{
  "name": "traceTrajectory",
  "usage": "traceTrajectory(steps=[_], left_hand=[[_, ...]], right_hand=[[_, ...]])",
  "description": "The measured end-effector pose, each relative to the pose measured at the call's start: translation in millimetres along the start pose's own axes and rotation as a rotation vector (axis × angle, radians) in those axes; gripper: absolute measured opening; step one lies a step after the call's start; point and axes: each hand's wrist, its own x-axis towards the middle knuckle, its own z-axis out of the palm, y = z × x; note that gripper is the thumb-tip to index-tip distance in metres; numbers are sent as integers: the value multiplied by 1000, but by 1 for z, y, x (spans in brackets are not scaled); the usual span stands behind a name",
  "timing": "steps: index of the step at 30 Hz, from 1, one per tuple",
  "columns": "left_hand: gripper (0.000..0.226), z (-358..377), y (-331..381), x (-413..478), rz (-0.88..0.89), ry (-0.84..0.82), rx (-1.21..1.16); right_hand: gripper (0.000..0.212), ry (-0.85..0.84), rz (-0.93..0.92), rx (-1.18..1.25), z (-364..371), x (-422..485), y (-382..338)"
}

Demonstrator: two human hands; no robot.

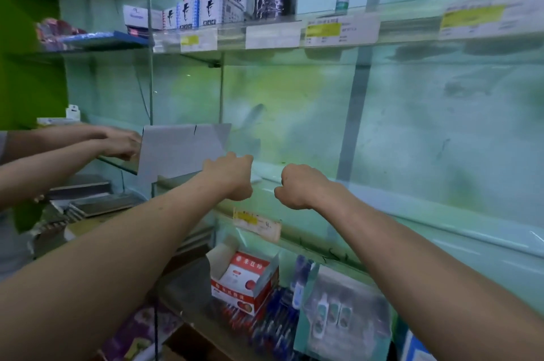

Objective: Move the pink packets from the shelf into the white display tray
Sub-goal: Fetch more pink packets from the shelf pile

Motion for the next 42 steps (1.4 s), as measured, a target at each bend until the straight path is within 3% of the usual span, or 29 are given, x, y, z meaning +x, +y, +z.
traceTrajectory(steps=[4,12,15,19,31,34,42], left_hand=[[64,9,-8,26,-16,7,2],[72,31,-30,72,9,-34,-26],[74,37,-40,88,42,-59,-48],[82,46,-57,108,78,-105,-54],[106,73,-60,151,134,-294,-183],[96,73,-60,153,168,-308,-288],[35,63,-66,152,245,-252,-490]], right_hand=[[7,0,-39,-15,5,28,1],[21,-33,-3,1,29,75,-9],[12,-75,11,2,34,92,-16],[41,-129,12,-34,44,113,-30],[43,-238,95,-58,61,133,-45],[45,-234,87,-52,62,132,-47],[52,-188,74,-2,59,129,-40]])
